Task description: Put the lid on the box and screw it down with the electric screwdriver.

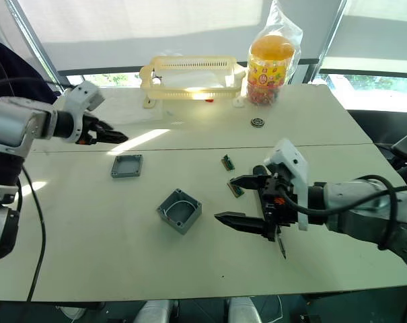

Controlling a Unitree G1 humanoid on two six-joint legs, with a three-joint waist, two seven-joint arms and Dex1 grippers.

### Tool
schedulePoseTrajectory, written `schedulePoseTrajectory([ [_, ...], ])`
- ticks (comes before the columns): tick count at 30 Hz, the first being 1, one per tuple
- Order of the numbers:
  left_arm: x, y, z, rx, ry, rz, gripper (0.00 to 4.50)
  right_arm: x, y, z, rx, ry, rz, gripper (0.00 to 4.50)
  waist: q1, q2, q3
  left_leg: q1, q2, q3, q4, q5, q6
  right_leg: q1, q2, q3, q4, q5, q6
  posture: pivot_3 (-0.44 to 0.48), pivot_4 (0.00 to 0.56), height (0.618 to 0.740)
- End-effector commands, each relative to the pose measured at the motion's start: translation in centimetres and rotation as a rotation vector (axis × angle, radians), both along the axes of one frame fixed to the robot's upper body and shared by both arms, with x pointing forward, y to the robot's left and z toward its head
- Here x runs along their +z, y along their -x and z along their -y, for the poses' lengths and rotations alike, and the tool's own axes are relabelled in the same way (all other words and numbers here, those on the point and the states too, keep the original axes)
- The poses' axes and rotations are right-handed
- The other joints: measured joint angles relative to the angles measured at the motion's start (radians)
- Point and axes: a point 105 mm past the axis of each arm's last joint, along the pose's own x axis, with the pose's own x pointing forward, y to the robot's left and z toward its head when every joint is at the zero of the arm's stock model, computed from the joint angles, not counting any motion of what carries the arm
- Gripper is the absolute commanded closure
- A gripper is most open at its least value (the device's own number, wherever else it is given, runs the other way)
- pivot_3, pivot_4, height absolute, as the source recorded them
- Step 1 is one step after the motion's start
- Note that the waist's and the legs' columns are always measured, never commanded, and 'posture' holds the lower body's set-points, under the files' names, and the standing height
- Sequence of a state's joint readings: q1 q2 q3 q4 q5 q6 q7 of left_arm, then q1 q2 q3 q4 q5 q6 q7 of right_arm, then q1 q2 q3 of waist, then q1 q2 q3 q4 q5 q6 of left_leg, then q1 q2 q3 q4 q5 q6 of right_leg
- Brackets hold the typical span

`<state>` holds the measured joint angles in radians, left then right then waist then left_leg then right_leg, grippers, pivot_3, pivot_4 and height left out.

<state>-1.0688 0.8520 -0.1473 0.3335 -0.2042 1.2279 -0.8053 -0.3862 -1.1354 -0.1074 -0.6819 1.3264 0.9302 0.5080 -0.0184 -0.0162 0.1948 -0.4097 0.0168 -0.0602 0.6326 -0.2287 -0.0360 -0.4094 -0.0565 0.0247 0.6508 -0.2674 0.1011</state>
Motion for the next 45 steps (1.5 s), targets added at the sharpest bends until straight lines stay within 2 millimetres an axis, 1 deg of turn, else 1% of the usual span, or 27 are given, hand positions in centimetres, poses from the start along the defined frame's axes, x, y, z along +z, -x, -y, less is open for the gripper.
schedulePoseTrajectory([
  [1,0.0,0.7,-2.5,0.232,0.055,-0.011,1.25,0.0,-0.5,-0.8,0.054,0.007,0.029,0.00,0.004,-0.002,0.001,0.000,0.000,0.000,0.000,0.000,0.000,0.000,0.000,0.000,0.000,0.000,0.000,0.000,0.150,0.740],
  [4,-2.4,1.3,-3.7,0.355,0.083,-0.114,1.25,-0.5,-1.1,-1.4,0.087,0.027,0.040,0.00,0.005,-0.003,0.001,-0.001,0.000,0.000,0.001,0.000,0.000,-0.001,0.000,-0.001,0.000,0.000,0.000,0.000,0.150,0.740],
  [5,-3.1,1.4,-3.8,0.384,0.103,-0.151,1.25,-0.6,-1.3,-1.5,0.093,0.030,0.042,0.00,0.006,-0.003,0.001,-0.001,0.000,0.000,0.001,0.000,0.000,-0.001,0.000,-0.001,0.000,0.000,0.000,0.000,0.150,0.740],
  [8,-4.5,1.2,-3.6,0.403,0.114,-0.214,1.25,-1.0,-1.4,-1.7,0.098,0.034,0.045,0.00,0.006,-0.002,0.001,-0.001,-0.001,0.000,0.000,0.000,0.000,-0.001,-0.001,-0.001,0.001,0.000,0.000,0.000,0.150,0.740],
  [11,-5.5,0.5,-3.1,0.395,0.089,-0.249,1.25,-1.3,-1.4,-1.8,0.088,0.028,0.043,0.00,0.007,-0.003,0.001,-0.001,-0.001,0.000,0.001,0.000,0.000,-0.001,-0.001,-0.001,0.001,0.000,0.000,0.000,0.150,0.740],
  [15,-5.9,-0.5,-2.8,0.398,0.083,-0.262,1.25,-1.5,-1.2,-1.9,0.073,0.015,0.039,0.00,0.006,-0.003,0.001,-0.001,-0.001,0.000,0.000,0.000,-0.001,-0.001,-0.001,0.000,0.001,0.000,0.000,0.000,0.150,0.740],
  [19,-5.8,-1.3,-2.8,0.404,0.089,-0.257,1.25,-1.6,-1.2,-2.0,0.057,0.003,0.037,0.00,0.004,-0.003,0.001,-0.001,-0.001,0.000,0.000,0.000,-0.001,-0.001,-0.001,-0.001,0.002,0.000,-0.001,0.000,0.150,0.740],
  [24,-3.9,-2.1,-2.8,0.403,0.074,-0.212,1.25,-2.0,-1.0,-1.7,0.029,-0.005,0.030,0.00,0.005,-0.003,0.001,-0.001,-0.001,0.000,0.000,0.000,-0.001,-0.001,-0.001,-0.001,0.002,0.000,-0.001,0.000,0.150,0.740],
  [27,-3.6,-2.7,-2.9,0.410,0.072,-0.192,1.25,-2.1,-1.0,-1.8,0.024,-0.010,0.025,0.00,0.005,-0.003,0.001,-0.001,-0.001,0.000,0.000,0.000,-0.001,-0.001,-0.001,-0.001,0.002,0.000,0.000,0.000,0.150,0.740],
  [33,-5.2,-3.3,-2.5,0.420,0.085,-0.197,1.25,-1.9,-1.2,-1.7,0.009,-0.009,0.030,0.00,0.005,-0.003,0.001,0.000,-0.001,0.000,0.000,0.000,0.000,-0.001,-0.002,-0.001,0.003,0.000,0.000,0.000,0.150,0.740],
  [36,-5.9,-3.5,-2.1,0.420,0.092,-0.203,1.25,-1.9,-1.3,-1.6,0.003,-0.006,0.030,0.00,0.005,-0.003,0.001,-0.001,-0.001,0.000,0.001,0.000,-0.001,-0.001,-0.002,-0.001,0.003,0.000,0.000,0.000,0.150,0.740],
  [40,-7.5,-3.8,-1.2,0.407,0.108,-0.218,1.25,-1.8,-1.3,-1.8,-0.006,-0.011,0.032,0.00,0.005,-0.003,0.001,-0.001,-0.002,0.000,0.000,0.000,-0.001,-0.001,-0.002,-0.001,0.003,0.000,0.000,0.000,0.150,0.740],
  [42,-8.3,-3.8,-1.0,0.401,0.094,-0.230,1.78,-1.8,-1.4,-1.7,-0.018,-0.013,0.033,0.00,0.006,-0.003,0.001,-0.001,-0.002,0.001,0.000,0.000,-0.001,-0.001,-0.002,-0.001,0.003,0.001,0.000,0.000,0.150,0.740],
  [43,-8.7,-3.8,-0.8,0.393,0.084,-0.239,2.15,-1.7,-1.4,-1.7,-0.026,-0.013,0.035,0.00,0.006,-0.003,0.001,-0.001,-0.002,0.001,0.001,0.000,-0.001,-0.001,-0.002,-0.001,0.003,0.001,0.000,0.000,0.150,0.740],
  [45,-9.0,-3.7,-0.7,0.387,0.072,-0.246,3.07,-1.7,-1.5,-1.6,-0.038,-0.014,0.037,0.00,0.006,-0.003,0.001,0.000,-0.002,0.001,0.000,0.000,-0.001,-0.001,-0.002,-0.001,0.003,0.001,0.000,0.000,0.150,0.740],
])
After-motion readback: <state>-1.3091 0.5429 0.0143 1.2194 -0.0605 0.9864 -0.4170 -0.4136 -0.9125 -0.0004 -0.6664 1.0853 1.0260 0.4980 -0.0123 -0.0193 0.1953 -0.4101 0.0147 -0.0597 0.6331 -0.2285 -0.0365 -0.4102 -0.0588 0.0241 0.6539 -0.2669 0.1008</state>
